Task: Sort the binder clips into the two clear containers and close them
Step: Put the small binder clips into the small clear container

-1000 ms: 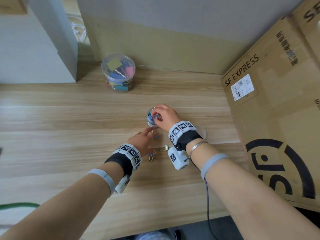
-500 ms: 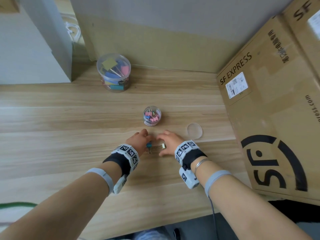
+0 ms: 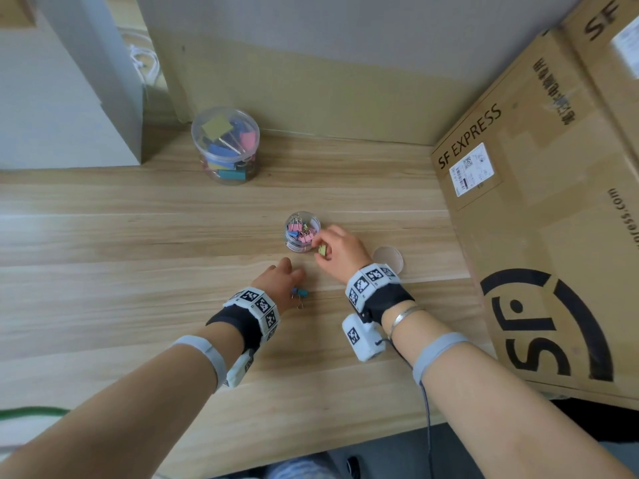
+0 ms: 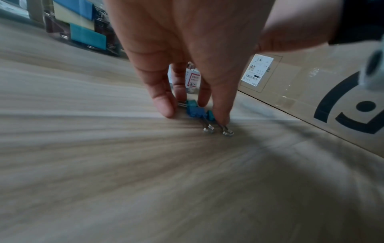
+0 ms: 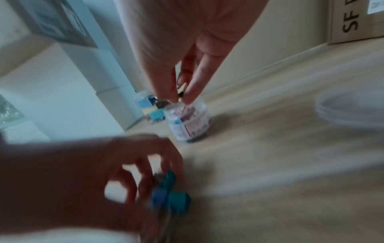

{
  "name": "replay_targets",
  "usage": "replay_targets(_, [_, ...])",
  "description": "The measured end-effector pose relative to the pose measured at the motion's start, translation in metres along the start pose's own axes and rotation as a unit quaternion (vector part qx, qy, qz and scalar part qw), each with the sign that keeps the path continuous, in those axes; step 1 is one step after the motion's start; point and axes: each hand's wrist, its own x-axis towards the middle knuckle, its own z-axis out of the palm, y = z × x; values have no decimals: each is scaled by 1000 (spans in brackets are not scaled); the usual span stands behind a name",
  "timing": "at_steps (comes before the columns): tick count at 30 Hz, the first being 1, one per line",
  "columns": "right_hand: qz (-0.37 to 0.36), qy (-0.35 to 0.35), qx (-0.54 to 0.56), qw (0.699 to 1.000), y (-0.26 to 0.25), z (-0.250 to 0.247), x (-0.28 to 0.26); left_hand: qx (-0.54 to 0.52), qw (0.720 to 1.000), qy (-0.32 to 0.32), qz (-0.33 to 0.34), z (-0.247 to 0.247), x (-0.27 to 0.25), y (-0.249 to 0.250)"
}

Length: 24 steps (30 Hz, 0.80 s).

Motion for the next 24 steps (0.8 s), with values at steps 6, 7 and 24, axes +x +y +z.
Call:
replay_targets(6, [26,14,-1,1000,-10,-9,33,-2,1000,-2,-15,-2,-1,-5])
replay_targets(7, [22,5,-10,1000,-10,-8,31,-2,1000,-2,-22,-3,-1,-5])
replay_targets(24, [-27,-255,-122,959,4,39,-11,24,998,40,-38,4,2,-13])
